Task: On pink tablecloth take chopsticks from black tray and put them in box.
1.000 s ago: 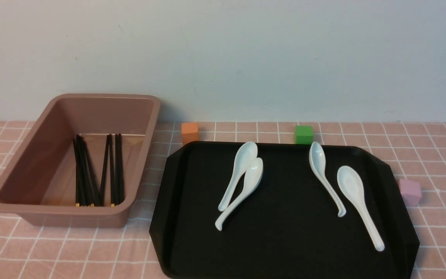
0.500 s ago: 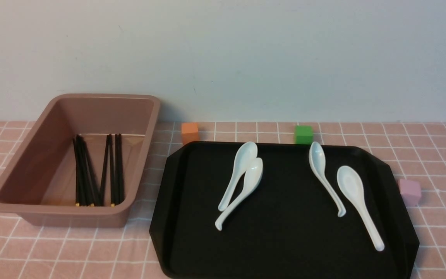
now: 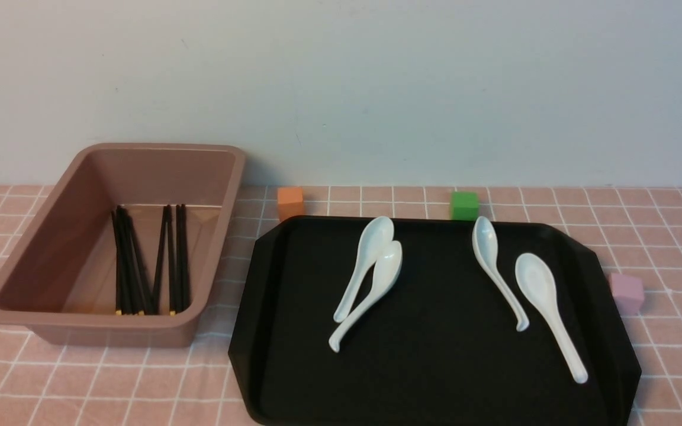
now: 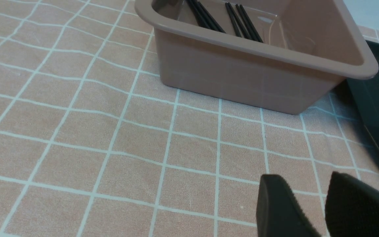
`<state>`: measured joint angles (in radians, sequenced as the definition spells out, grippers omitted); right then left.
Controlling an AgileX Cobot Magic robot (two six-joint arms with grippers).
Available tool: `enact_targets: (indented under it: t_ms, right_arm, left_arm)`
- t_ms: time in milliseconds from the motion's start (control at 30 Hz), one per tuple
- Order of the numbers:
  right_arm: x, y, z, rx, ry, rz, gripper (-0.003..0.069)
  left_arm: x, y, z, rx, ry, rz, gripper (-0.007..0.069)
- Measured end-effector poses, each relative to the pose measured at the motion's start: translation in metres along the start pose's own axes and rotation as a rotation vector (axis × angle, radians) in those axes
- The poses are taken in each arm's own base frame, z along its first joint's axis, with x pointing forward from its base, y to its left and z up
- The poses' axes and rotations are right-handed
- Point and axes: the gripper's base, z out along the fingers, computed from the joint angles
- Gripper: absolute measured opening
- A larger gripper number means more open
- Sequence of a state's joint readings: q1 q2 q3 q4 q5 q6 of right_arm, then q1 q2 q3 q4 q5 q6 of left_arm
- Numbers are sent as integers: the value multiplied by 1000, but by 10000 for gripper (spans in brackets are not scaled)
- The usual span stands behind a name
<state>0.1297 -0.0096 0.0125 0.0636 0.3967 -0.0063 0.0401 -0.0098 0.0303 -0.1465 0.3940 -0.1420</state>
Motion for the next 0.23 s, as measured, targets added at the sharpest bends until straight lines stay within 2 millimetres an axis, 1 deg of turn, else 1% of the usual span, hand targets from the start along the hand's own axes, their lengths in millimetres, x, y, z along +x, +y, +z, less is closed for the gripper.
enact_targets:
  t_ms: [233]
  right_arm:
    - [0,0,0,0,0,0,51]
  left_arm:
    - [0,0,0,0,0,0,239]
